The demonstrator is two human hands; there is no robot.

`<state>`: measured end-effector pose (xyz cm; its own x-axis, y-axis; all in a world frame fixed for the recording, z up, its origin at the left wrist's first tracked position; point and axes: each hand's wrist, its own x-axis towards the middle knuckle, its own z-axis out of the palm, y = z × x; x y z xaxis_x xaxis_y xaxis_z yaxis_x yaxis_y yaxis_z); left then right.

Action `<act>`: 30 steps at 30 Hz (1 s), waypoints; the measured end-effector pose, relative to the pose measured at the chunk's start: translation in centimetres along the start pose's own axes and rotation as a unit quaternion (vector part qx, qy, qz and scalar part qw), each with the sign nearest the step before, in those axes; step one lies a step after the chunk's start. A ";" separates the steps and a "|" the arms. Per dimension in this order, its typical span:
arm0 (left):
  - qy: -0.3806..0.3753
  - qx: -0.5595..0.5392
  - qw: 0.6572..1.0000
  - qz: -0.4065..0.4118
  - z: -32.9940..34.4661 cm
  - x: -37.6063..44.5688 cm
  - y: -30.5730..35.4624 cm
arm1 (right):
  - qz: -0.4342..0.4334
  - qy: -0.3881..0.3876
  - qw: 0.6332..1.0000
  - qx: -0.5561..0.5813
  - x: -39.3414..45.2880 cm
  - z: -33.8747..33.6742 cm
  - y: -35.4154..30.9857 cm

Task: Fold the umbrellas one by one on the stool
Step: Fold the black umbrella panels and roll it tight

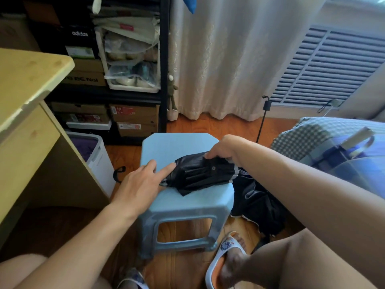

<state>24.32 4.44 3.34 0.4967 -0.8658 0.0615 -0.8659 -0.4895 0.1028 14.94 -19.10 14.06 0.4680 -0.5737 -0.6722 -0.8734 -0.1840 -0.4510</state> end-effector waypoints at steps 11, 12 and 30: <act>-0.075 -0.079 0.994 -0.015 -1.4 1.1 -0.9 | -0.205 0.000 0.967 0.153 -2.3 -2.5 0.4; -0.075 -0.099 0.992 -0.034 -1.6 1.3 -1.0 | -0.228 0.024 0.962 0.147 -2.8 -3.0 0.1; -0.011 -0.081 0.986 -0.146 -0.4 1.0 -0.8 | -0.168 -0.230 0.957 -0.048 -6.4 4.7 20.8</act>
<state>25.50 4.02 3.71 0.7207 -0.6931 -0.0162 -0.6641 -0.6969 0.2708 -5.63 -15.50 6.21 0.7159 -0.0615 -0.6955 -0.6608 -0.3814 -0.6464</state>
